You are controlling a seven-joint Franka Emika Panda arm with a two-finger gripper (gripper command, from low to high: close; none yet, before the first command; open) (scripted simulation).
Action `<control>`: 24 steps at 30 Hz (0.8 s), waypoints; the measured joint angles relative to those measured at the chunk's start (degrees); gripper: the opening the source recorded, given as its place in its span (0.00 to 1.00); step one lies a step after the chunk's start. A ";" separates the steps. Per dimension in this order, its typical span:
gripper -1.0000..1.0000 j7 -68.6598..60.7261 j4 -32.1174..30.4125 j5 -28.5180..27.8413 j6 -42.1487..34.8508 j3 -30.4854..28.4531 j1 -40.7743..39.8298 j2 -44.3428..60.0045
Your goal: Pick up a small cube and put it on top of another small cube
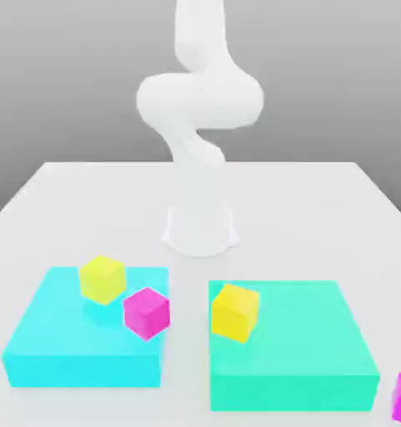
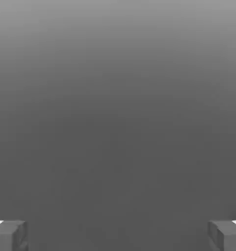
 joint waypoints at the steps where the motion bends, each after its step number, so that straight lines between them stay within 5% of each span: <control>1: 0.50 -1.01 0.20 -0.16 0.57 0.35 0.68 2.26; 24: 0.50 -20.55 4.35 -6.05 12.60 9.16 14.33 50.28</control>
